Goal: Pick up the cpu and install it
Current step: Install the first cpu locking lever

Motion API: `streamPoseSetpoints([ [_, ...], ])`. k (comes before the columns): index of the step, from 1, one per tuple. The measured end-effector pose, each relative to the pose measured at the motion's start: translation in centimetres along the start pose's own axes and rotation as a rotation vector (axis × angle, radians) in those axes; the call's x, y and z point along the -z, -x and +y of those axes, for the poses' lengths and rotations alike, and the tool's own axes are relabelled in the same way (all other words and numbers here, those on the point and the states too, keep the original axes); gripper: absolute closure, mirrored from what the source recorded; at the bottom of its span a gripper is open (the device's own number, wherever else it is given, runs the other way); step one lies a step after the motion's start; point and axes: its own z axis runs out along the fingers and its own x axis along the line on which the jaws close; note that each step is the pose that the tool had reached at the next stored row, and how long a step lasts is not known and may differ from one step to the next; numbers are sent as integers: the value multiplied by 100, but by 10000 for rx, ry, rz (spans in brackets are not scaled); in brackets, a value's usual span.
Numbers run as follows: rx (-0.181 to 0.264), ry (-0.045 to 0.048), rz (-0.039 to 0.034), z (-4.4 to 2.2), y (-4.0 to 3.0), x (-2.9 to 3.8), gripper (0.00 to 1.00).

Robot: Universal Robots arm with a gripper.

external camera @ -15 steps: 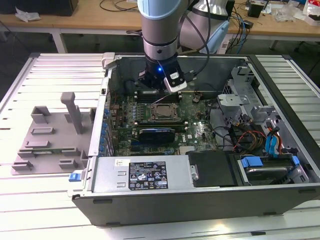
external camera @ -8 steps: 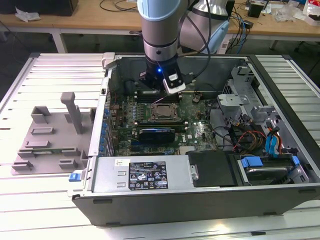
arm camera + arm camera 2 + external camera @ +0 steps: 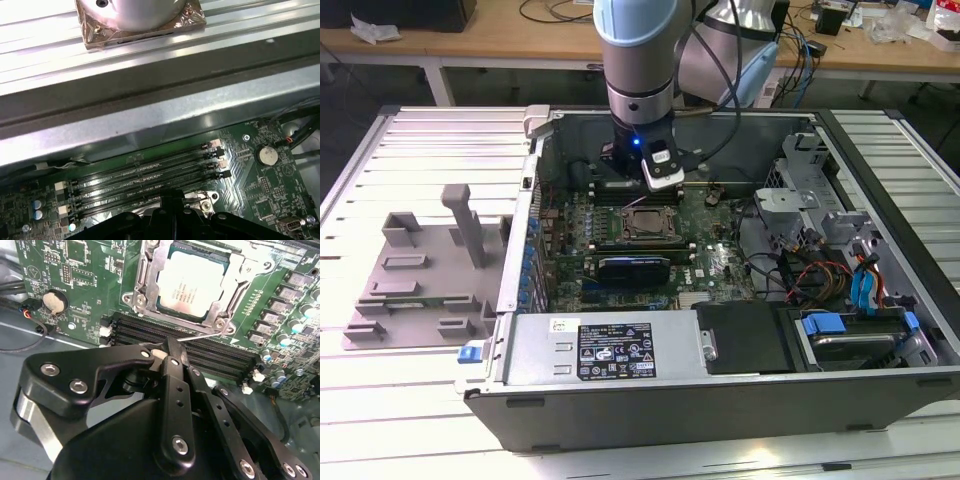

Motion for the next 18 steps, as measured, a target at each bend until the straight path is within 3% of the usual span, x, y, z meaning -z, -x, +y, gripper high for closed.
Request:
streamPoseSetpoints([
  [12,-232,-17,-56,-7,-5,-48,89],
  [18,-1242,-85,-299,-2,-10,-79,89],
])
